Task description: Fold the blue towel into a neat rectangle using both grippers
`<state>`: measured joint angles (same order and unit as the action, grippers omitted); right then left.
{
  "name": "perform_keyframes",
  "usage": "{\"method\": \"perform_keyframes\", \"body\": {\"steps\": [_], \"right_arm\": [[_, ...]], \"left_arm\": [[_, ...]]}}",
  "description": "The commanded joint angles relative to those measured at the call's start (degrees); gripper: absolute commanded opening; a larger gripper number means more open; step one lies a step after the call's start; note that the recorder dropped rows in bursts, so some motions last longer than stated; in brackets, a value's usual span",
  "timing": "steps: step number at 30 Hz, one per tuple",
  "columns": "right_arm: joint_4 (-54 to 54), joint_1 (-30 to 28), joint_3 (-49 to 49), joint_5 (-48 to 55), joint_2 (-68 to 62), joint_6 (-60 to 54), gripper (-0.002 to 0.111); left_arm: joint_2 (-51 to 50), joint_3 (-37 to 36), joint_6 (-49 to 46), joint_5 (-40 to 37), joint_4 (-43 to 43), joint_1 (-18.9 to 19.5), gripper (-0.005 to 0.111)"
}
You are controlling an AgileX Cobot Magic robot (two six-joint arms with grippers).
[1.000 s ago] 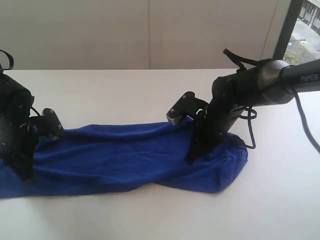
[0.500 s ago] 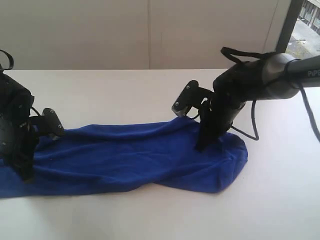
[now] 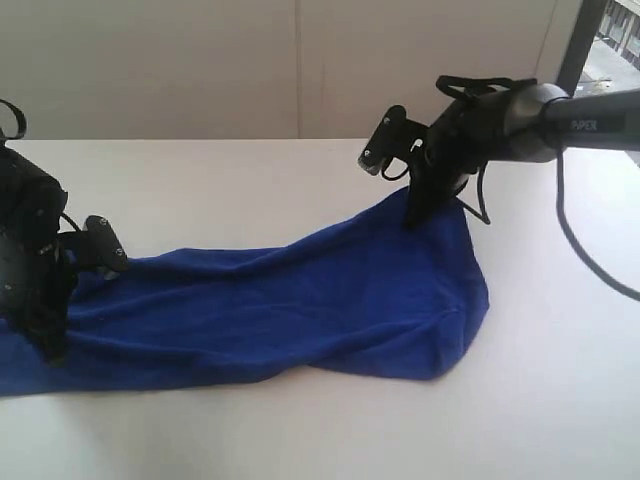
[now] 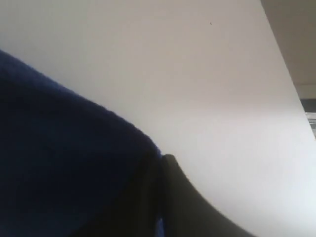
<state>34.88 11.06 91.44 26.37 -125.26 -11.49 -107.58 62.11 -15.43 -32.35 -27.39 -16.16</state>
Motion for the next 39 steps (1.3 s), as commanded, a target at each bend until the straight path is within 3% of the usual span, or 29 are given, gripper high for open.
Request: {"method": "perform_keyframes", "body": {"steps": [1, 5, 10, 13, 17, 20, 25, 29, 39], "right_arm": [[0.7, -0.9, 1.9, -1.4, -3.1, 0.4, 0.0], [0.7, -1.0, 2.1, -2.7, -4.1, 3.5, 0.003], [1.2, -1.0, 2.9, 0.7, -1.0, 4.3, 0.048], [1.1, -1.0, 3.6, 4.1, 2.0, 6.7, 0.061], [-4.8, -1.0, 3.8, 14.2, 6.9, 12.3, 0.06], [-17.5, -0.9, 3.8, 26.0, 9.8, 6.5, 0.053], [-38.6, -0.3, 0.2, 31.0, 10.8, -7.1, 0.025], [-39.5, 0.7, -5.1, 30.1, 10.8, -7.7, 0.009], [-39.3, 3.2, -14.6, 22.3, 10.8, -8.0, 0.001]], "left_arm": [[0.0, -0.4, 0.4, -0.3, 1.4, 0.1, 0.0], [0.0, -0.4, 0.4, -0.3, 1.4, 0.1, 0.0], [0.0, -0.4, 0.4, -0.3, 1.4, 0.1, 0.0], [0.0, -0.4, 0.4, -0.3, 1.4, 0.1, 0.0], [0.0, -0.4, 0.4, -0.2, 1.4, 0.1, 0.0], [0.0, -0.4, 0.4, 0.3, 1.4, 0.1, 0.0], [0.0, -0.4, 0.4, 0.3, 1.6, 0.1, 0.0], [0.0, -0.4, 0.4, 0.0, 2.6, 0.1, 0.0], [0.0, -0.4, 0.4, 0.2, 2.7, 0.1, 0.0]]}}
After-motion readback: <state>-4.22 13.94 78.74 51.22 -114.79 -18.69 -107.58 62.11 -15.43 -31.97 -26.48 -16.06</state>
